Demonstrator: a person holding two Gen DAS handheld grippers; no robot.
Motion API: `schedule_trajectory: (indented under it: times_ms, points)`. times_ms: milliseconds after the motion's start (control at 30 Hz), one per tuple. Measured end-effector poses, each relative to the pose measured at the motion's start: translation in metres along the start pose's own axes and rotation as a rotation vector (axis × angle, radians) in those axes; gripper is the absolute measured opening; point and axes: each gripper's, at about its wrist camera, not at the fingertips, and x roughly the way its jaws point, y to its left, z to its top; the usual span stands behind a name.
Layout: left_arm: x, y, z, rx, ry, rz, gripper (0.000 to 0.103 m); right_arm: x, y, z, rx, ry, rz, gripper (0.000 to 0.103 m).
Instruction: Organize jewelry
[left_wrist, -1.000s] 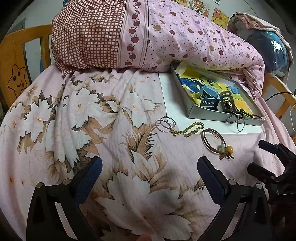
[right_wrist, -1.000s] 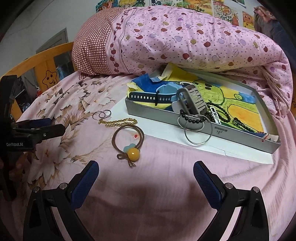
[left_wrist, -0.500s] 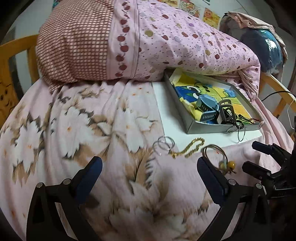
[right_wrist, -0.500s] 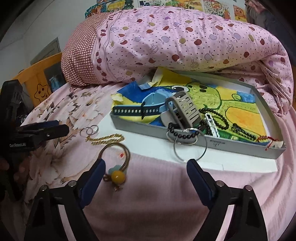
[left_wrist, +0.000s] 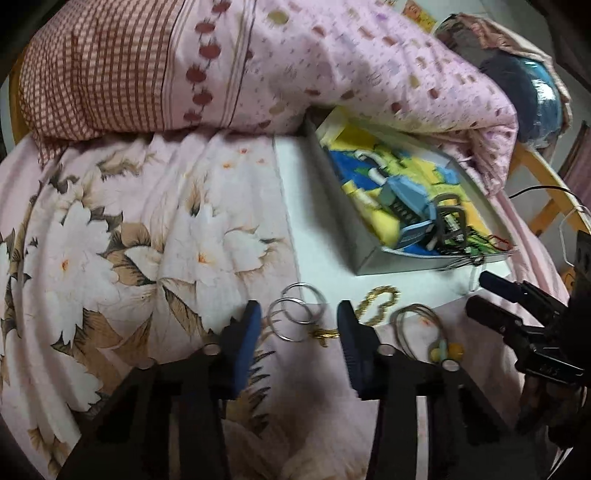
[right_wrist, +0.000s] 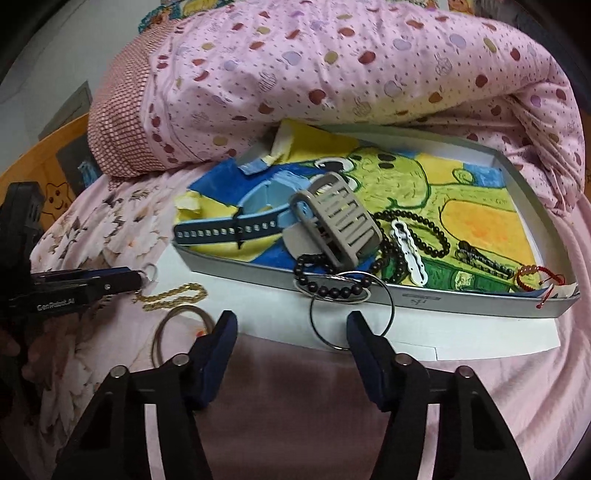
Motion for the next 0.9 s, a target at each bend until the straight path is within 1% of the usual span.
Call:
schedule_trajectory:
  times_ms: [33, 100, 133, 200, 267, 300, 333, 367, 400, 567, 700, 800, 900]
  points:
    - [0.003, 0.002, 0.001, -0.008, 0.015, 0.011, 0.031, 0.003, -0.002, 0.001, 0.008, 0.007, -0.001, 0.053]
    - [0.007, 0.003, 0.002, -0.013, 0.034, 0.039, 0.022, 0.008, -0.004, 0.002, 0.014, 0.014, -0.003, 0.049]
    - [0.007, 0.003, 0.002, -0.014, 0.035, 0.046, 0.021, 0.01, -0.005, 0.002, 0.018, 0.017, 0.001, 0.045]
    - [0.008, 0.004, 0.002, -0.021, 0.044, 0.063, 0.014, 0.012, -0.005, 0.003, 0.019, 0.019, 0.006, 0.039]
    - [0.01, 0.002, 0.002, -0.019, 0.049, 0.071, 0.01, 0.013, -0.004, 0.003, 0.015, 0.02, 0.014, 0.033]
    - [0.01, 0.0, 0.002, -0.017, 0.053, 0.074, 0.007, 0.013, -0.004, 0.003, 0.014, 0.02, 0.02, 0.027]
    - [0.011, -0.003, 0.002, -0.013, 0.056, 0.076, 0.007, 0.013, -0.004, 0.003, 0.015, 0.022, 0.028, 0.02]
    - [0.012, -0.005, 0.002, -0.009, 0.058, 0.079, 0.005, 0.014, -0.003, 0.003, 0.018, 0.025, 0.033, 0.017]
    - [0.013, -0.007, 0.002, -0.004, 0.059, 0.086, 0.003, 0.014, -0.003, 0.003, 0.021, 0.026, 0.038, 0.011]
    - [0.015, -0.015, 0.002, -0.01, 0.057, 0.107, 0.003, 0.008, -0.004, 0.002, 0.04, 0.014, 0.082, 0.006]
    - [0.012, -0.023, 0.002, -0.004, 0.05, 0.092, 0.001, -0.003, -0.008, 0.003, 0.068, 0.002, 0.123, 0.006]
    - [0.01, -0.037, 0.002, 0.017, 0.046, 0.088, 0.0, -0.013, -0.01, 0.003, 0.073, -0.014, 0.147, 0.005]
    - [0.004, -0.053, 0.003, 0.034, 0.035, 0.067, 0.0, -0.027, -0.015, 0.005, 0.091, -0.036, 0.175, 0.005]
